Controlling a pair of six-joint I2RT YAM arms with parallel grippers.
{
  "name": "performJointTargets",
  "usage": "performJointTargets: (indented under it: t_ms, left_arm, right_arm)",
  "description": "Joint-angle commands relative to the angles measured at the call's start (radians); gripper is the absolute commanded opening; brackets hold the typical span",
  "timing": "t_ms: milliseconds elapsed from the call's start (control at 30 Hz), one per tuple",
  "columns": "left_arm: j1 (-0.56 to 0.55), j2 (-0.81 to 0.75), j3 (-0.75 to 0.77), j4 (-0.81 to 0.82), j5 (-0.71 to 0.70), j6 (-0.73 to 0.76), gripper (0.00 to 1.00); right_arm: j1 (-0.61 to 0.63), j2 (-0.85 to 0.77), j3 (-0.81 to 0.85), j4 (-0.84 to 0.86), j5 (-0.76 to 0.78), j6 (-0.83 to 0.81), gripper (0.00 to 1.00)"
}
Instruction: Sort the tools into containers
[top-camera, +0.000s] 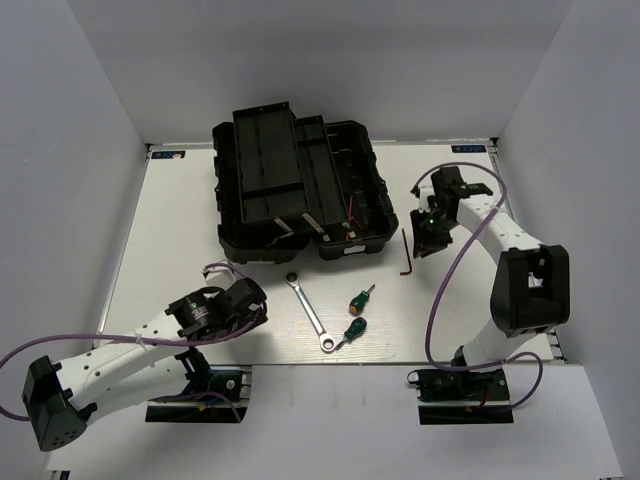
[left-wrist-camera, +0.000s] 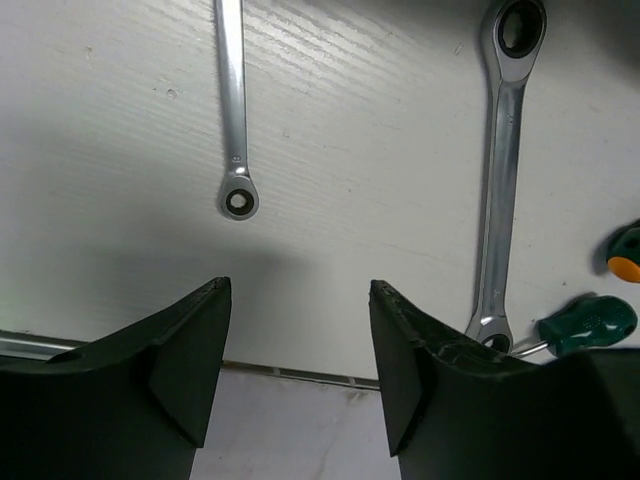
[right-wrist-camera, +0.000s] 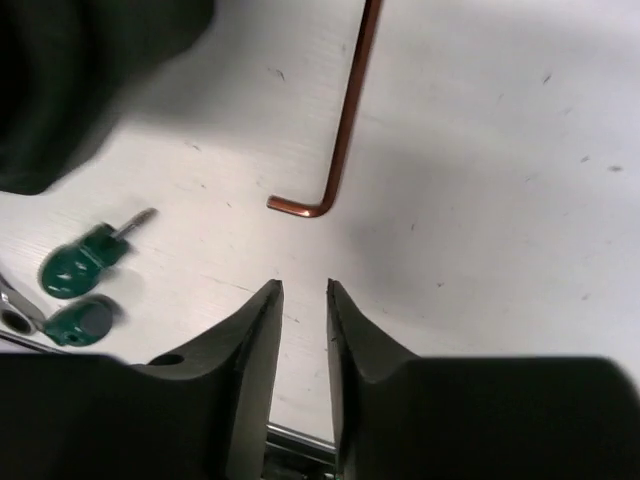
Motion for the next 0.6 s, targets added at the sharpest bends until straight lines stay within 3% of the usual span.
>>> performJointTargets:
  t_ms: [0, 133, 200, 433, 567]
  left_arm:
    - [0.019, 0.016, 0.021, 0.051, -0.019, 0.015, 0.68]
    - [0.030, 0.042, 0.041, 0.084, -0.019, 0.053, 0.68]
    - [0.030, 0.079, 0.065, 0.094, -0.019, 0.076, 0.68]
    - [0.039, 0.101, 0.085, 0.094, -0.010, 0.095, 0.68]
    - [0.049, 0.101, 0.085, 0.084, -0.019, 0.095, 0.68]
  right_arm:
    - [0.006, 0.011, -0.041, 0.080, 0.007, 0.000, 0.31]
    - [0.015, 0.112, -0.029, 0.129, -0.011, 0.035, 0.45]
    - [0.016, 0.168, -0.004, 0.151, -0.005, 0.049, 0.46]
    - [0.043, 0.271, 0.037, 0.207, 0.082, 0.049, 0.45]
    - [0.067, 0.275, -0.007, 0.278, 0.215, 0.083, 0.34]
